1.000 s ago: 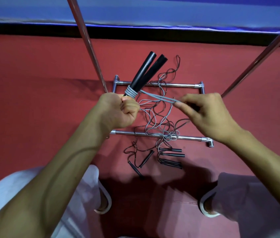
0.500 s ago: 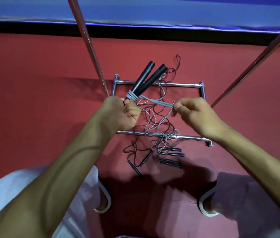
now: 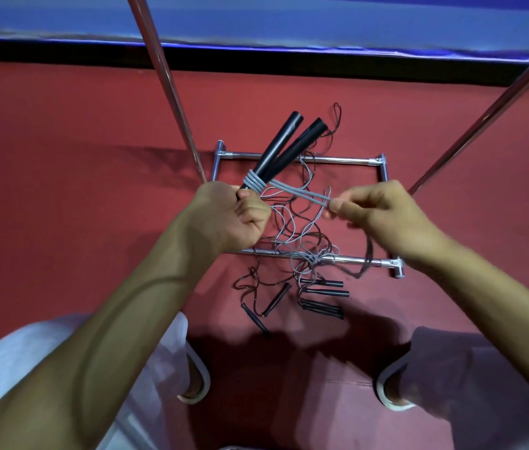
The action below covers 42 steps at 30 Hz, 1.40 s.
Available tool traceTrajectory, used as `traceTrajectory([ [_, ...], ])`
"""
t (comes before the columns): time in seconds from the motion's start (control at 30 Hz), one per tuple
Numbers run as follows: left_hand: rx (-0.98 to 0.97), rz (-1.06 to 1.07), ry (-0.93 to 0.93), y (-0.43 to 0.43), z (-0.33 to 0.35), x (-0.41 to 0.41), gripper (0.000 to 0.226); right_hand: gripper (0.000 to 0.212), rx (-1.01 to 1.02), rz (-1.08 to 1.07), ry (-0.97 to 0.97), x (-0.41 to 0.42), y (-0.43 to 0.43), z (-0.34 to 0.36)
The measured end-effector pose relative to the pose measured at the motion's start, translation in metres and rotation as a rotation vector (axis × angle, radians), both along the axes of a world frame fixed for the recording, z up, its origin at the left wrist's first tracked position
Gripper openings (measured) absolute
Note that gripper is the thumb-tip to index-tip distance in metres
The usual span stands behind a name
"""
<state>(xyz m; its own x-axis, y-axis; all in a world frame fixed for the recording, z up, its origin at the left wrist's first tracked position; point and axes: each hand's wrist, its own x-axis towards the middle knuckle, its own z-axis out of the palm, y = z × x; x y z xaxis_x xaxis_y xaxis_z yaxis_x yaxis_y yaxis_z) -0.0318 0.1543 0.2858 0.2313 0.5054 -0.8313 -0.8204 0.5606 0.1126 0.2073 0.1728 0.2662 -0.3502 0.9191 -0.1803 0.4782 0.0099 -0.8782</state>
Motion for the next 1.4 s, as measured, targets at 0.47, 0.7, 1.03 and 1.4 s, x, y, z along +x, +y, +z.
traceTrajectory([
  [0.47,0.131,-0.076,0.684,-0.002,-0.038,0.042,0.038,0.054,0.038,0.148,-0.259,-0.011,-0.017,0.004],
  [0.7,0.492,-0.311,1.699,-0.009,-0.023,0.051,0.057,0.053,-0.355,-0.057,0.167,-0.006,-0.015,0.011],
  [1.03,0.670,-0.758,2.012,-0.015,-0.018,0.065,0.052,0.047,-0.902,-0.090,0.180,0.000,-0.004,0.003],
  [1.4,0.582,-0.838,1.924,-0.007,-0.019,0.048,0.047,0.011,0.441,0.384,-0.387,0.010,-0.015,0.007],
])
